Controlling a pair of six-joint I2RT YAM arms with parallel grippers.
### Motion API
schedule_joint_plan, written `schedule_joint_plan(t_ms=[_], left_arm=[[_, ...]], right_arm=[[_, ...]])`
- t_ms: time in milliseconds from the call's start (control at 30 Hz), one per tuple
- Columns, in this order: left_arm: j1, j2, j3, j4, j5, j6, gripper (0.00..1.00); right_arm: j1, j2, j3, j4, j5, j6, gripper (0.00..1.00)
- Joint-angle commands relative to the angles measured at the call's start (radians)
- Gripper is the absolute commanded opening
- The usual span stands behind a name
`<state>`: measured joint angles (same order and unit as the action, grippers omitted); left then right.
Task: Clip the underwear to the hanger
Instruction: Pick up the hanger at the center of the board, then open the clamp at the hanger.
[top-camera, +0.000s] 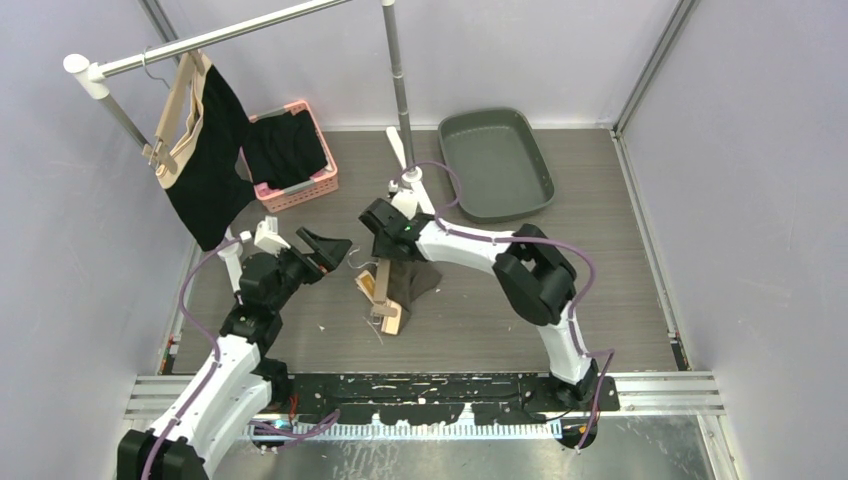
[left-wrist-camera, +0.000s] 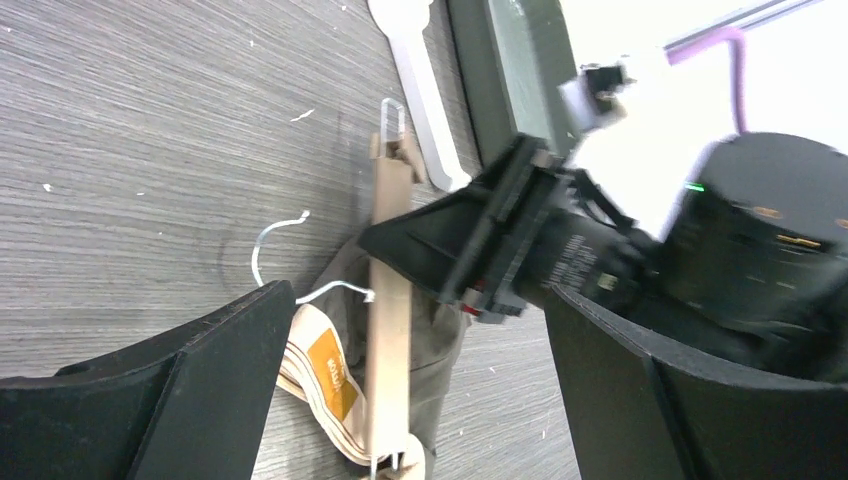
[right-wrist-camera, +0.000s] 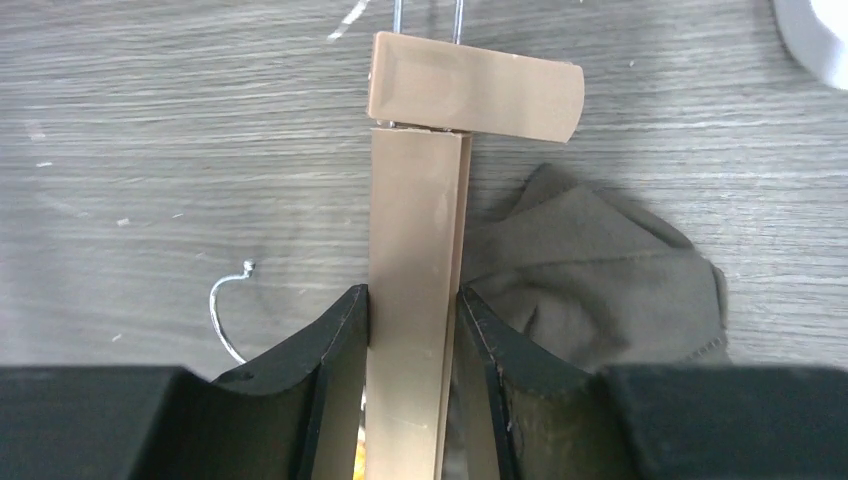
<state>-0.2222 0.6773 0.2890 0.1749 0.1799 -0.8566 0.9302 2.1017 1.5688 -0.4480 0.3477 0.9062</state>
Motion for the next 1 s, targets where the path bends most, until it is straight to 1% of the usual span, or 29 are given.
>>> schedule_joint_plan(t_ms=[0, 233, 467, 533, 667, 833, 967], left_arm=[[0.012, 0.034, 0.015, 0.11, 0.014, -0.007, 0.98], [0.012, 0.175, 0.077, 0.224, 0.097, -0.009, 0.98], [0.028, 0.266, 0.211, 0.139, 0.121, 0.063, 0.99], [0.048, 0.297, 0.237, 0.132, 0.147, 0.063, 0.99], [0.088, 0.392, 0.278, 0.151, 0.228, 0.054, 1.0], [0.099, 0.503, 0.28, 0.297, 0.31, 0.023, 0.98], [0.099, 0.556, 0.269, 0.424, 0.368, -0.022, 0.98]], right_arm=[[0.002, -0.188, -0.077, 0.221, -0.005, -0.079, 0.35], [0.002, -0.248, -0.113, 0.286, -0.052, -0.185, 0.36], [-0.008, -0.299, -0.187, 0.355, -0.119, -0.27, 0.37], [-0.014, -0.32, -0.206, 0.363, -0.119, -0.292, 0.36], [-0.033, -0.37, -0.274, 0.416, -0.197, -0.314, 0.37], [-0.047, -0.414, -0.337, 0.48, -0.267, -0.34, 0.37], [-0.058, -0.428, -0.36, 0.514, -0.314, -0.348, 0.38]])
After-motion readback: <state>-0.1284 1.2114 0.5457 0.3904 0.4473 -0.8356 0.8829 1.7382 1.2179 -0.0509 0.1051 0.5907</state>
